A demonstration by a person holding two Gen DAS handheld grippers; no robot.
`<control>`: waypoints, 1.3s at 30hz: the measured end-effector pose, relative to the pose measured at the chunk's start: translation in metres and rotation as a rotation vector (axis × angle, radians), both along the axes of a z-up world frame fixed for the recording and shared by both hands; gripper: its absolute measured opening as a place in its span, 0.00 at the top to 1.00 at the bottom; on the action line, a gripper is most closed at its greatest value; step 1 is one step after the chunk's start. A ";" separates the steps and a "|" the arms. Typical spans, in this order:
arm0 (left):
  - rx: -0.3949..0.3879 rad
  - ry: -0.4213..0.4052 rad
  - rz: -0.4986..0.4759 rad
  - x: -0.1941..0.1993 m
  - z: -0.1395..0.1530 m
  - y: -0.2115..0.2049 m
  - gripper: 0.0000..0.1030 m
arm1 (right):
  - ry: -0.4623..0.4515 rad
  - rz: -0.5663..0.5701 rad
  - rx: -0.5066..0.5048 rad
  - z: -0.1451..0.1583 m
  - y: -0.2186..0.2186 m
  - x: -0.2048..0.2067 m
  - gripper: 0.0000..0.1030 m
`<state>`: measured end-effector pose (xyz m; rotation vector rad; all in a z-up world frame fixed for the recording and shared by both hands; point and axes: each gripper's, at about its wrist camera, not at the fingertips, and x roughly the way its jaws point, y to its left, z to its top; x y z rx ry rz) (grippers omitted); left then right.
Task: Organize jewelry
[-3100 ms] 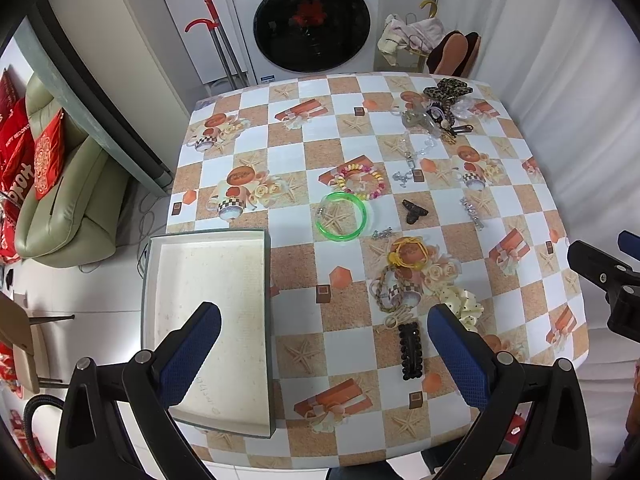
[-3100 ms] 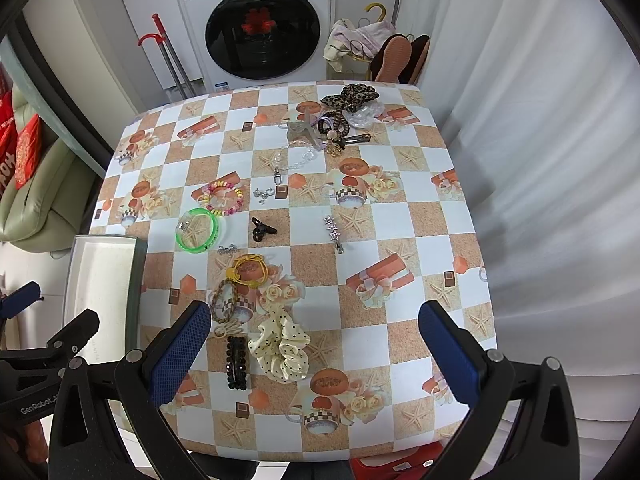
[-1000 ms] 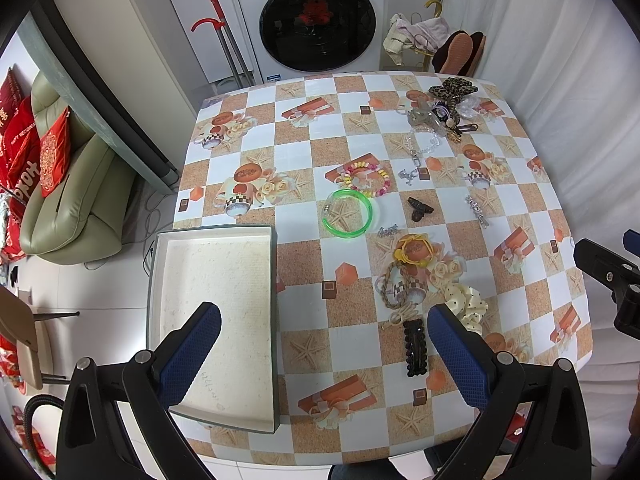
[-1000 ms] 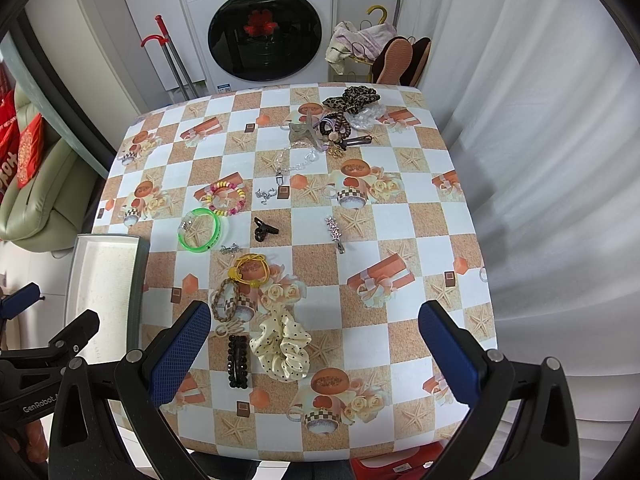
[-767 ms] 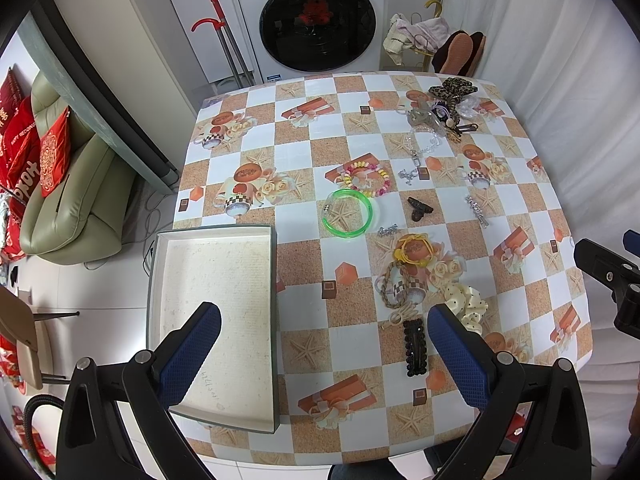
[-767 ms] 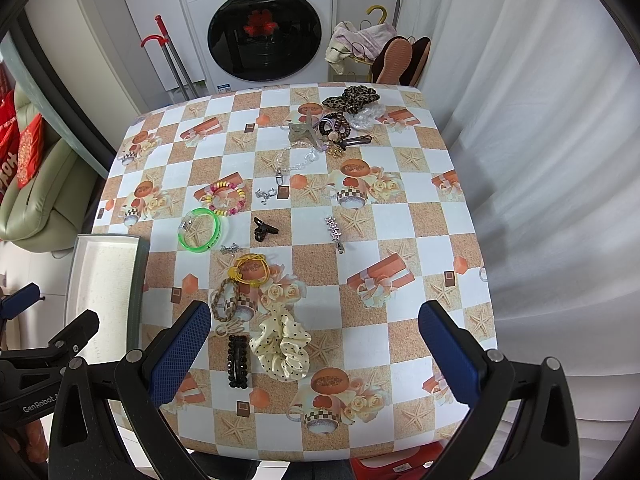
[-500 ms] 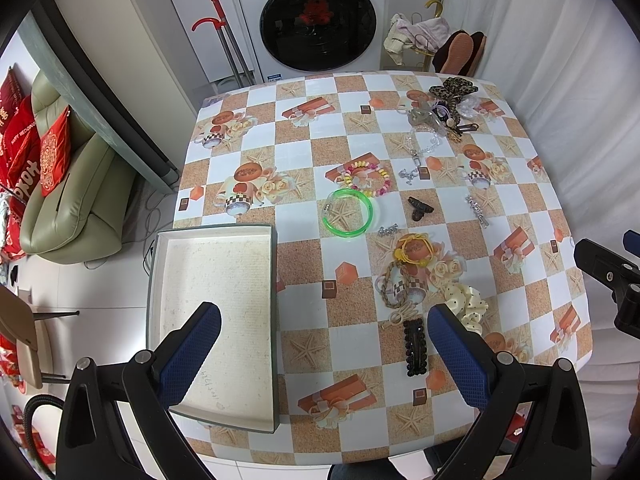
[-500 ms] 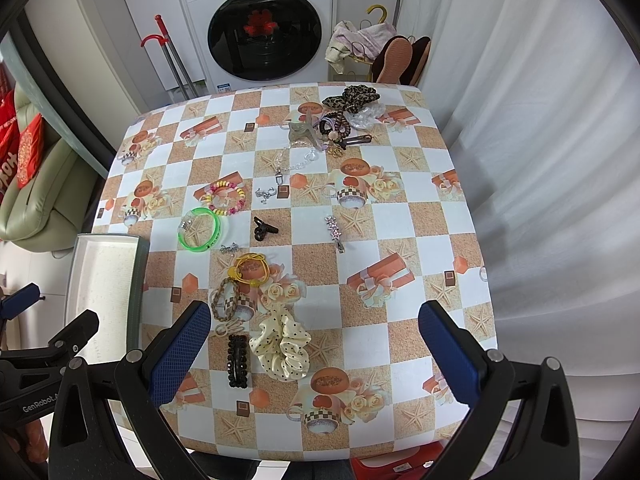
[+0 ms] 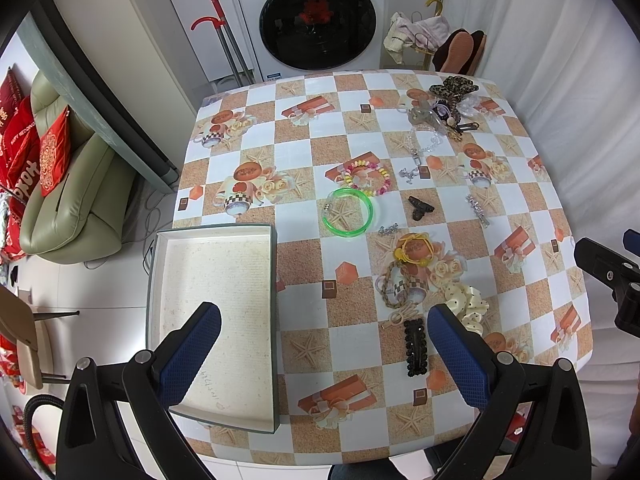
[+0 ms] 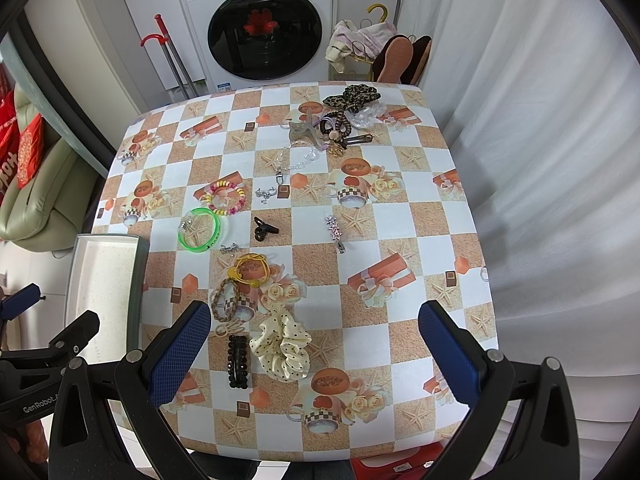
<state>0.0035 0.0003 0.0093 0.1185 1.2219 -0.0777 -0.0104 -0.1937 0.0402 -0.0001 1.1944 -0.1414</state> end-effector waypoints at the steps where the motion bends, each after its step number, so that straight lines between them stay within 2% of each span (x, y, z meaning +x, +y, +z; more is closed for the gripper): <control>1: 0.000 0.000 0.000 0.000 0.000 0.000 0.00 | 0.000 -0.001 0.000 0.000 0.000 0.000 0.00; 10: -0.009 0.023 -0.010 -0.001 -0.010 0.011 0.00 | 0.029 -0.021 0.021 -0.010 -0.006 0.002 0.00; 17: -0.017 0.053 0.005 0.023 -0.040 0.010 0.00 | 0.087 -0.057 0.054 -0.048 -0.023 0.008 0.00; 23: 0.001 0.052 -0.022 0.048 -0.071 -0.002 0.00 | 0.130 -0.105 0.073 -0.082 -0.045 0.020 0.00; 31: 0.004 0.066 -0.055 0.088 -0.129 -0.024 0.00 | 0.161 -0.126 0.090 -0.136 -0.067 0.052 0.00; 34: 0.000 0.058 -0.047 0.105 -0.143 -0.030 0.03 | 0.156 -0.127 0.107 -0.152 -0.072 0.065 0.00; 39: -0.030 0.055 -0.022 0.133 -0.164 -0.038 0.18 | 0.137 -0.133 0.121 -0.174 -0.079 0.089 0.02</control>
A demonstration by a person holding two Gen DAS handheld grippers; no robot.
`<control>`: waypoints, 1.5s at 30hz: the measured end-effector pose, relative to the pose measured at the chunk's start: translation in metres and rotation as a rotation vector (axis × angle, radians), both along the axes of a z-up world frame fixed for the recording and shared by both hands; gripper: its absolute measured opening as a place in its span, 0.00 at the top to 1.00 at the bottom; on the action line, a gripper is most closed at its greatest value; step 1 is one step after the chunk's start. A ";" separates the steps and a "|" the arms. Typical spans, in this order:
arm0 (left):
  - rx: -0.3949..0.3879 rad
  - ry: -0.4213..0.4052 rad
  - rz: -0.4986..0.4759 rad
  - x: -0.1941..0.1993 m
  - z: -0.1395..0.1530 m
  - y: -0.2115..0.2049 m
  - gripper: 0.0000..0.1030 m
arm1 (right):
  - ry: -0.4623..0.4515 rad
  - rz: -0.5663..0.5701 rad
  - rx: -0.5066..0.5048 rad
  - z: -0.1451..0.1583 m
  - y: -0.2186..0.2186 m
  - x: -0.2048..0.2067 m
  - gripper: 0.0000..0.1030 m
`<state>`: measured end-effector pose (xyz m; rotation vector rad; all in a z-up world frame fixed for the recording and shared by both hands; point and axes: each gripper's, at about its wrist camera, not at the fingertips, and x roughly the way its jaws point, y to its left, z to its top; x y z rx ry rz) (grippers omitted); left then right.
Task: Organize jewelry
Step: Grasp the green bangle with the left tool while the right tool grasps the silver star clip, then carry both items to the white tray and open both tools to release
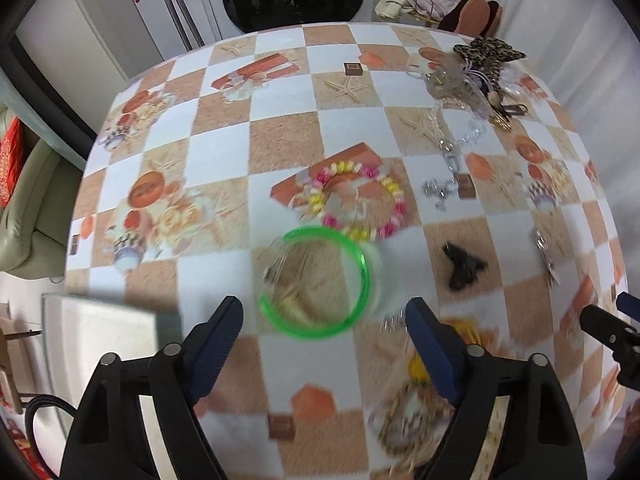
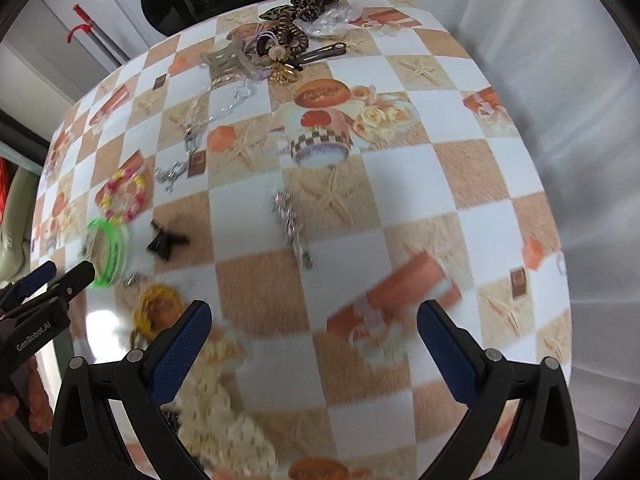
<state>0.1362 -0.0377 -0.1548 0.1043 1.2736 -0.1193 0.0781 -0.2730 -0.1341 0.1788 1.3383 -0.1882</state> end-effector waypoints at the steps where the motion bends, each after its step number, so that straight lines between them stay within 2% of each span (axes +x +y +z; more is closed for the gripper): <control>1: -0.002 -0.005 -0.003 0.004 -0.004 -0.003 0.24 | -0.007 0.001 0.000 -0.005 -0.002 0.006 0.03; 3: -0.003 -0.004 -0.011 0.011 -0.012 -0.009 0.31 | -0.018 0.001 -0.001 -0.014 -0.004 0.015 0.06; 5: -0.004 -0.001 -0.015 0.015 -0.019 -0.013 0.42 | -0.025 0.005 -0.001 -0.021 -0.005 0.021 0.17; 9: -0.003 0.009 -0.019 0.019 -0.029 -0.018 0.56 | -0.017 0.026 -0.001 -0.039 -0.003 0.033 0.31; 15: -0.011 0.010 -0.025 0.021 -0.035 -0.019 0.61 | -0.033 0.101 -0.092 -0.045 0.013 0.036 0.42; 16: -0.013 0.008 -0.029 0.019 -0.035 -0.019 0.65 | -0.040 0.114 -0.096 -0.045 0.014 0.036 0.47; 18: -0.023 0.000 -0.043 0.017 -0.035 -0.021 0.79 | -0.050 0.134 -0.103 -0.045 0.017 0.036 0.58; 19: -0.025 -0.002 -0.049 0.017 -0.035 -0.022 0.87 | -0.054 0.143 -0.103 -0.044 0.019 0.036 0.67; 20: -0.025 -0.003 -0.047 0.016 -0.034 -0.023 0.88 | -0.058 0.150 -0.101 -0.044 0.020 0.036 0.76; 21: -0.031 -0.005 -0.044 0.015 -0.034 -0.022 0.89 | -0.062 0.155 -0.099 -0.044 0.022 0.036 0.81; 27: -0.057 -0.032 -0.041 0.010 -0.023 -0.021 0.89 | -0.086 0.137 -0.078 -0.041 0.018 0.033 0.82; 34: -0.085 -0.074 -0.068 0.000 -0.001 -0.016 0.89 | -0.112 0.094 -0.023 -0.020 0.007 0.015 0.84; 45: -0.122 -0.120 -0.063 -0.032 0.041 0.005 0.89 | -0.143 0.108 0.030 0.019 0.030 -0.008 0.84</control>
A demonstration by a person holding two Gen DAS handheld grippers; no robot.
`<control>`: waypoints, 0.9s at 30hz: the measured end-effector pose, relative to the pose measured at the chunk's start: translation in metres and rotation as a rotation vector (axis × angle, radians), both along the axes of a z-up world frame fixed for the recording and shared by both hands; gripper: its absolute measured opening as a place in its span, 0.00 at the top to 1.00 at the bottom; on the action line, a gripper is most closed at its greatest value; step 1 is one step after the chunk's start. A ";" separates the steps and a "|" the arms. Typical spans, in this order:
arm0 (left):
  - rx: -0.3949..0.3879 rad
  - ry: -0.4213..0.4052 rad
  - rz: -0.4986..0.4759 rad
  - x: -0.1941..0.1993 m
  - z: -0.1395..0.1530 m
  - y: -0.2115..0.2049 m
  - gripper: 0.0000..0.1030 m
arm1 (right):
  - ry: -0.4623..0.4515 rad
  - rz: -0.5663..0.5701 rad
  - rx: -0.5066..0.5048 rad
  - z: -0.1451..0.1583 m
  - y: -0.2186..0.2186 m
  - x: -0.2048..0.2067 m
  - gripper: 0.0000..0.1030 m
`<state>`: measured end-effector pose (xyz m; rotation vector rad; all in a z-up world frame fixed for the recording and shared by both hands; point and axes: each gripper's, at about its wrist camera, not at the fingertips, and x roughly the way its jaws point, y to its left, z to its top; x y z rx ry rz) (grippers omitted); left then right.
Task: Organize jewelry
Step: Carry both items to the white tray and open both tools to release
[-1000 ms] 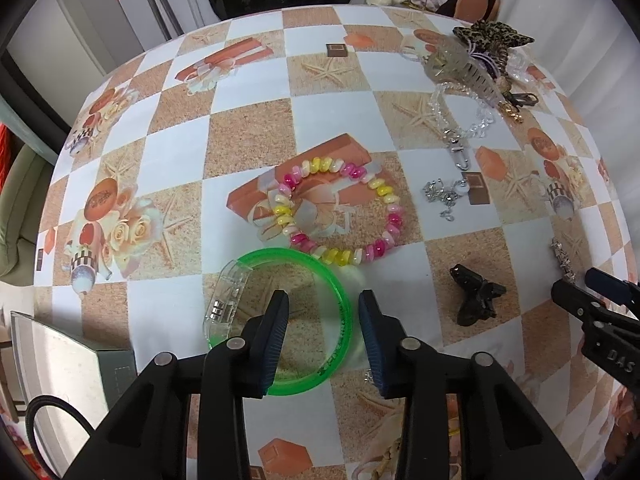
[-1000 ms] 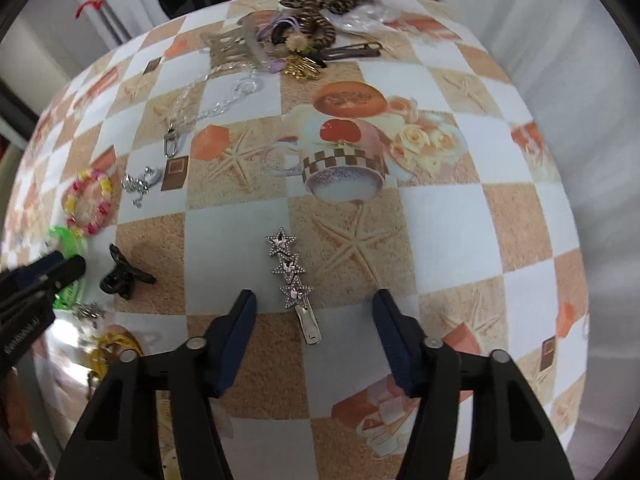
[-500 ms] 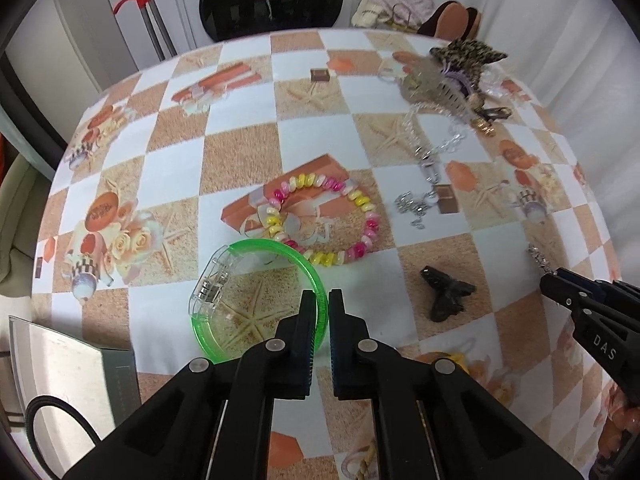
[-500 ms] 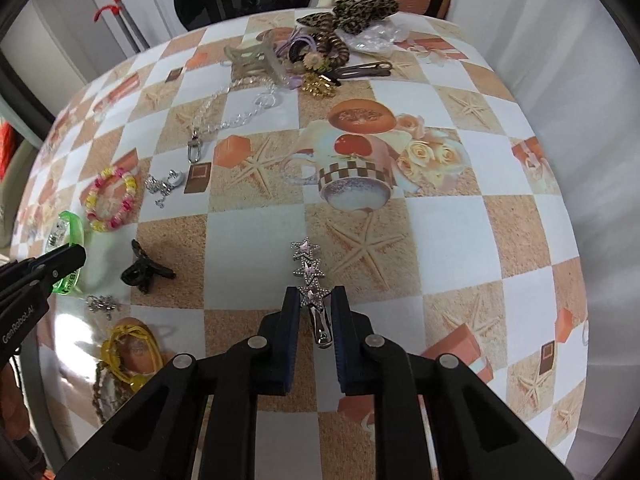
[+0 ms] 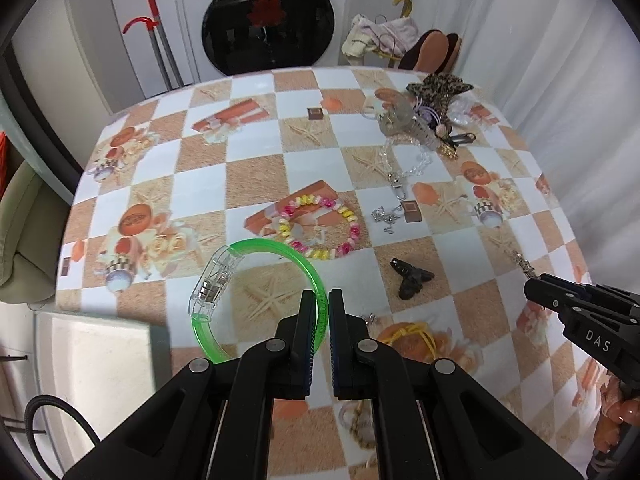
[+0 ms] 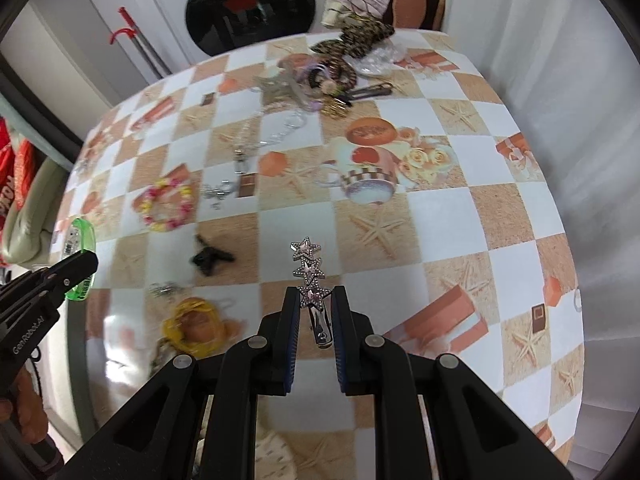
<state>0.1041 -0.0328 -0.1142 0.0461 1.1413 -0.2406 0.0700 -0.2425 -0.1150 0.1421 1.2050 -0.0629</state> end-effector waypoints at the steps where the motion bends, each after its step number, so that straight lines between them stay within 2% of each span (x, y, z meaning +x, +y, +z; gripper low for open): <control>1: -0.002 -0.003 0.006 -0.003 0.004 0.004 0.89 | -0.002 0.005 0.007 0.004 0.004 -0.002 0.84; 7: -0.017 -0.027 0.067 -0.022 0.027 0.040 0.89 | -0.011 0.068 0.068 0.030 0.038 -0.008 0.84; 16: -0.008 -0.050 0.186 -0.053 0.043 0.117 0.89 | -0.017 0.246 0.150 0.055 0.133 -0.002 0.84; 23: 0.038 -0.020 0.321 -0.071 0.025 0.186 0.89 | -0.011 0.420 0.186 0.051 0.228 0.014 0.84; 27: 0.073 -0.005 0.377 -0.076 0.007 0.218 0.89 | 0.009 0.513 0.208 0.035 0.282 0.025 0.84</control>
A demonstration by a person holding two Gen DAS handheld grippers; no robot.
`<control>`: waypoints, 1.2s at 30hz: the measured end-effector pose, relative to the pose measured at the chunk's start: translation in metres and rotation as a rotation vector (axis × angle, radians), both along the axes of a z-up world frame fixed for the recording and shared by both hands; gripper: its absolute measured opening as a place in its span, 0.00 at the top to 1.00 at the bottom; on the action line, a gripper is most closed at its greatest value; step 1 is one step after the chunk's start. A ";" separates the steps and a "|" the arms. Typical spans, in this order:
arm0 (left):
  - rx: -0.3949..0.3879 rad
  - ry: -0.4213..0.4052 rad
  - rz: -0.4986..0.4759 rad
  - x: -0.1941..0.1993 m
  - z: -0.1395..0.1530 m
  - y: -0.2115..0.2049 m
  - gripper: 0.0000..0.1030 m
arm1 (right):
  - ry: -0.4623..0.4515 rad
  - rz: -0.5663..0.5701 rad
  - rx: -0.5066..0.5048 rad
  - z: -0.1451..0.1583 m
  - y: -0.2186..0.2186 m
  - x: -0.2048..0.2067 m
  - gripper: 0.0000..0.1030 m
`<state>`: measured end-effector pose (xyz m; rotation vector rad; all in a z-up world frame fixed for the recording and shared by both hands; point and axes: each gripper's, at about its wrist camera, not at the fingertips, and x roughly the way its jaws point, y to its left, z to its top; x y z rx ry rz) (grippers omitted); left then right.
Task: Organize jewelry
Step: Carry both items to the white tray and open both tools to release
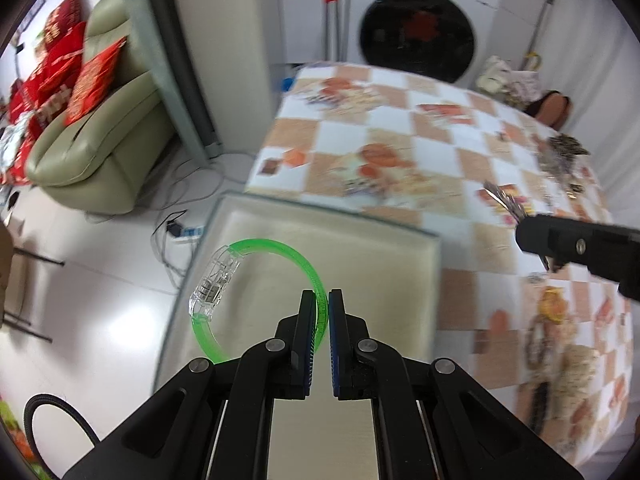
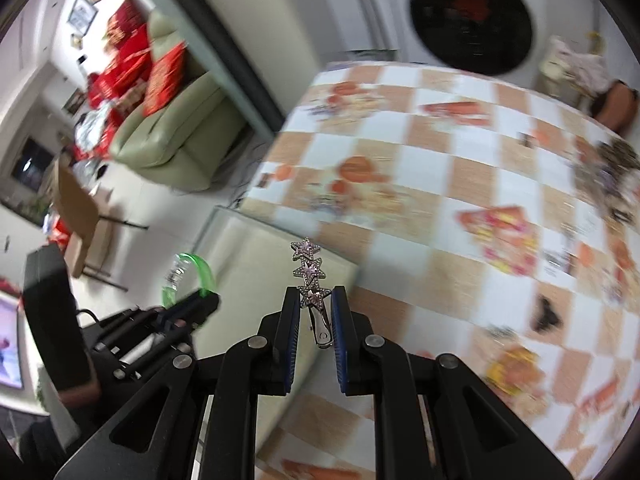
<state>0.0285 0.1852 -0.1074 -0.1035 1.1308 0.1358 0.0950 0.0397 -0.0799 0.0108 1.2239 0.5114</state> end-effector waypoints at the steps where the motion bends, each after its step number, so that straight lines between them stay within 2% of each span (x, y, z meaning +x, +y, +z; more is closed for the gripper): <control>1: 0.002 0.007 0.014 0.000 -0.005 0.007 0.89 | 0.003 0.011 -0.004 -0.004 0.008 0.002 0.84; 9: 0.006 0.051 0.071 0.008 -0.047 0.038 0.89 | 0.066 0.098 -0.028 -0.060 0.070 0.026 0.84; 15: 0.023 0.086 0.051 0.014 -0.069 0.032 0.89 | 0.128 0.111 -0.083 -0.103 0.081 0.032 0.84; 20: 0.053 0.080 0.039 0.011 -0.073 0.027 0.89 | 0.154 0.096 -0.117 -0.125 0.078 0.036 0.84; 27: 0.069 0.096 0.044 0.011 -0.072 0.027 0.89 | 0.164 0.096 -0.099 -0.126 0.075 0.039 0.83; 28: 0.071 0.102 0.044 0.011 -0.071 0.028 0.89 | 0.170 0.092 -0.092 -0.124 0.073 0.040 0.81; 32: 0.062 0.114 0.045 0.010 -0.069 0.029 0.89 | 0.182 0.075 -0.039 -0.115 0.064 0.040 0.64; 36: 0.072 0.117 0.036 0.009 -0.065 0.027 0.89 | 0.167 0.048 0.023 -0.094 0.051 0.035 0.61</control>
